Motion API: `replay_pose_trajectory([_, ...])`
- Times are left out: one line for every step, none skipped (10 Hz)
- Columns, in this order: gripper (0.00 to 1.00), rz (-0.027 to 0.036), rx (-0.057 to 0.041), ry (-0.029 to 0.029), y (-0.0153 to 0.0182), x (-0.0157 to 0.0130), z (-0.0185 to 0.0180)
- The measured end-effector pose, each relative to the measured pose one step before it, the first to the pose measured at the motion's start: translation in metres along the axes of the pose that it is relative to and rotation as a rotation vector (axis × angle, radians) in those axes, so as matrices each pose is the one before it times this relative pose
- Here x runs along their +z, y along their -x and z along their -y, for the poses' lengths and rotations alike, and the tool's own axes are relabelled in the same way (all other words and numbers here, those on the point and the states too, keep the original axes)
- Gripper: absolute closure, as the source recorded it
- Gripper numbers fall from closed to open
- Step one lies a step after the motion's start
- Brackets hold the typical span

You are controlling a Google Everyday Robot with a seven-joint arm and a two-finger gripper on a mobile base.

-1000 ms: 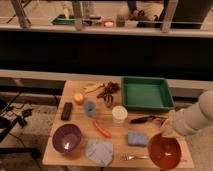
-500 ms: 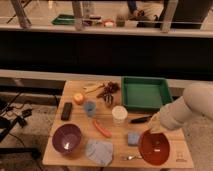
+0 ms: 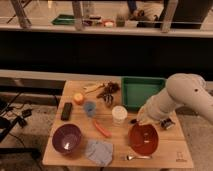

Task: Stack bowls into tray

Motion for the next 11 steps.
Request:
replay_pose_trajectory([0.93,0.00817,-0.01471,0.01031,0.00619,-0.00102,-0.00475])
replay_pose_trajectory([0.93,0.01102,-0.00616,0.01059,0.00569,-0.00092,-0.00595])
replay_pose_trajectory([0.93,0.01104,-0.00513,0.00385,0.00367,-0.00046,-0.00164])
replay_pose_trajectory([0.93,0.00526,-0.00496,0.00857,0.00351,0.00066,-0.00011])
replay_pose_trajectory([0.93,-0.00012,0.00024,-0.00035,-0.00013,-0.00018,-0.00012])
replay_pose_trajectory([0.93,-0.00007,0.00037,-0.00006,-0.00015,-0.00006,-0.00012])
replay_pose_trajectory([0.93,-0.00011,0.00052,-0.00035,-0.00019,-0.00016,-0.00016])
replay_pose_trajectory([0.93,0.00018,-0.00108,0.00026,0.00044,0.00014,0.00033])
replay_pose_trajectory([0.93,0.00019,-0.00029,-0.00009,0.00012,0.00003,0.00016])
replay_pose_trajectory([0.93,-0.00017,0.00141,-0.00061,-0.00052,-0.00028,-0.00033])
replay_pose_trajectory([0.93,-0.00018,0.00054,-0.0003,-0.0002,-0.00016,-0.00015])
